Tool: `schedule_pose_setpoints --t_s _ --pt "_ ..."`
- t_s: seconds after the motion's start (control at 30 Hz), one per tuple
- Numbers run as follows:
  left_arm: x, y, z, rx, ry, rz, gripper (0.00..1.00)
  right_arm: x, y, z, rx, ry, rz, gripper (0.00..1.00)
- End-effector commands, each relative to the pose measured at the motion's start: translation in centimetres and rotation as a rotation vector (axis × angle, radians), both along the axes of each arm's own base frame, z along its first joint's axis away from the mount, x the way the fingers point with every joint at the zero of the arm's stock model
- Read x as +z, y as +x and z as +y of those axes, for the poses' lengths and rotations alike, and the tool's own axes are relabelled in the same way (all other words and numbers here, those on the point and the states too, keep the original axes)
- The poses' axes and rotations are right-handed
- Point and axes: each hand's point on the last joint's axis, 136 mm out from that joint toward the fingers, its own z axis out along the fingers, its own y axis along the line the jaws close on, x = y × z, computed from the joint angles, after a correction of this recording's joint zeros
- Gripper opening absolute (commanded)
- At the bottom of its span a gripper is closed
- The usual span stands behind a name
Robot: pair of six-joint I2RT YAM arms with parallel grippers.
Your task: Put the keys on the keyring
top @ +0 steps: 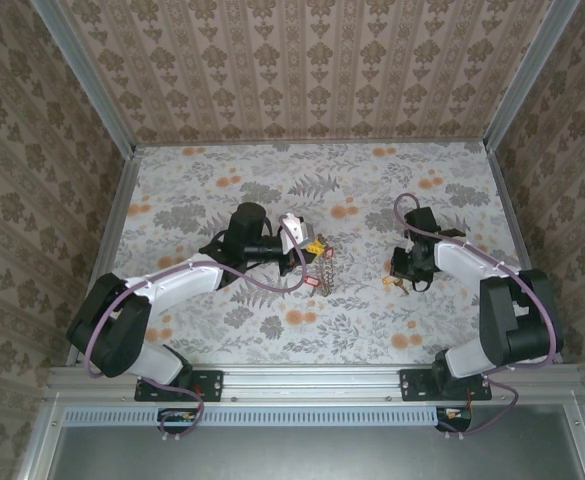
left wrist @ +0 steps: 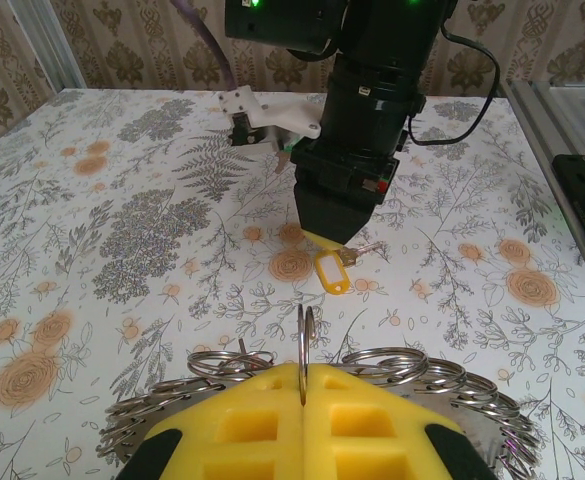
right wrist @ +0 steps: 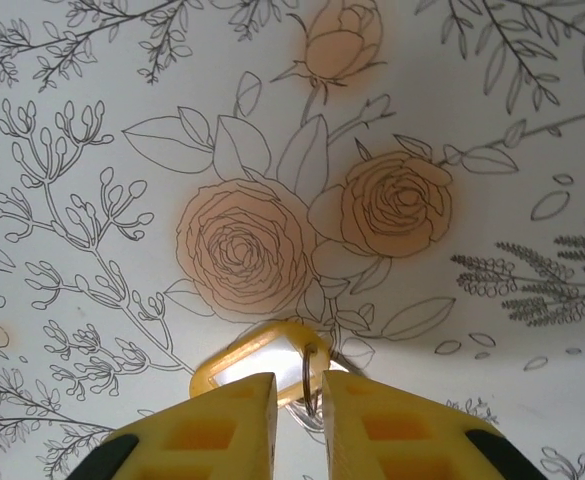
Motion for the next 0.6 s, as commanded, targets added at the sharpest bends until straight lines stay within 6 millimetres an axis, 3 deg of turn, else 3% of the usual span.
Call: schedule_pose_setpoints --t_s 0.0,0.4,0.57 --pt "2.29 0.0 -0.78 -0.029 -0.043 -0.059 0.0 0.09 0.06 0.41 0.02 0.004 0.021 0.2" --pt "2.15 -0.04 -0.84 -0.036 -0.039 -0.055 0.0 -0.24 -0.23 0.33 0.029 -0.02 0.053 0.15" --pt "2.09 -0.1 -0.84 -0.039 -0.036 -0.053 0.0 0.03 -0.41 0.11 0.026 -0.033 0.061 0.19"
